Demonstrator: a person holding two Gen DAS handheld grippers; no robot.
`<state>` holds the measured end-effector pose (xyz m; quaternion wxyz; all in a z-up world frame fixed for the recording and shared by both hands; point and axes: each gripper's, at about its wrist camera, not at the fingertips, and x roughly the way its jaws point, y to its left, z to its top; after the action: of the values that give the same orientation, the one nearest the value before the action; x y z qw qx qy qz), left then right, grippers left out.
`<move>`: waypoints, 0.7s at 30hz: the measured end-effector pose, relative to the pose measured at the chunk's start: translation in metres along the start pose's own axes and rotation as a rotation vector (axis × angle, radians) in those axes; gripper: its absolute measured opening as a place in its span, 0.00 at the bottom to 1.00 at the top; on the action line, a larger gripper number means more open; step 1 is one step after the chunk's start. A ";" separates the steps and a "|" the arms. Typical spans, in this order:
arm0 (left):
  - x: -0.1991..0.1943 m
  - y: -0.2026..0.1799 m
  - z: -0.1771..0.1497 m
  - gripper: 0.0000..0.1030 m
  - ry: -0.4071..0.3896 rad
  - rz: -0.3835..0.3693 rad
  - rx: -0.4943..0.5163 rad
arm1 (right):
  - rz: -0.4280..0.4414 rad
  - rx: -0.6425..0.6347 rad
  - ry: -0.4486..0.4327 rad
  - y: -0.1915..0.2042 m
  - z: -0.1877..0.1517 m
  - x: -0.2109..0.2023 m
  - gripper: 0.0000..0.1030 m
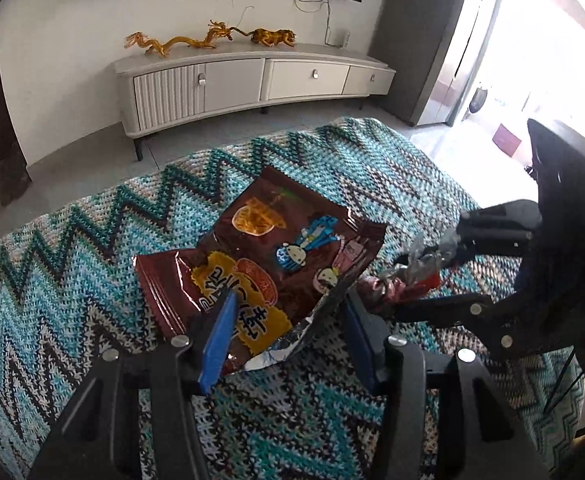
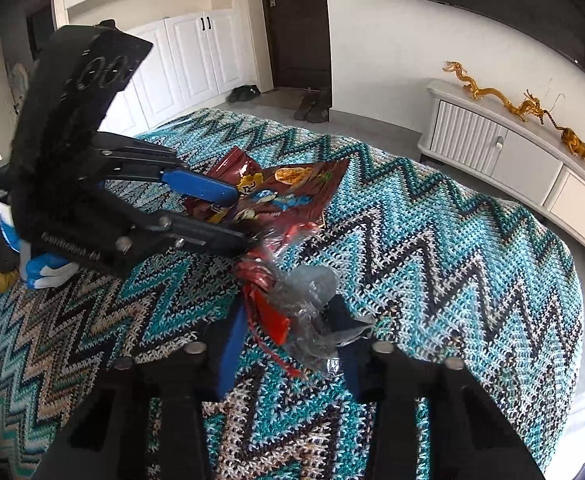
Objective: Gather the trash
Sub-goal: 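Grasp the brown chip bag with the left tool while the right tool grasps the clear red wrapper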
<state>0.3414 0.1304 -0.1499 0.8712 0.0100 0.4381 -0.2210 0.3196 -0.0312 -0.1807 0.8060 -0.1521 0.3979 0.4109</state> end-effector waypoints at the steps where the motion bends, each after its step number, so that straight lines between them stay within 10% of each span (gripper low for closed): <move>1: 0.001 0.001 0.001 0.49 -0.001 0.001 -0.004 | 0.005 0.003 0.002 -0.001 0.000 0.000 0.25; 9: 0.011 -0.001 0.009 0.49 0.022 0.081 0.009 | -0.022 0.001 0.011 0.005 -0.011 -0.011 0.09; 16: 0.018 -0.010 0.010 0.08 0.026 0.133 0.009 | -0.048 0.057 0.000 -0.001 -0.031 -0.036 0.09; 21: 0.005 -0.016 0.008 0.04 -0.015 0.158 -0.028 | -0.059 0.103 -0.016 0.002 -0.044 -0.056 0.09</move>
<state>0.3435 0.1127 -0.1462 0.8892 0.0308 0.4327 -0.1455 0.2762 -0.0849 -0.1655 0.8276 -0.1187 0.4076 0.3672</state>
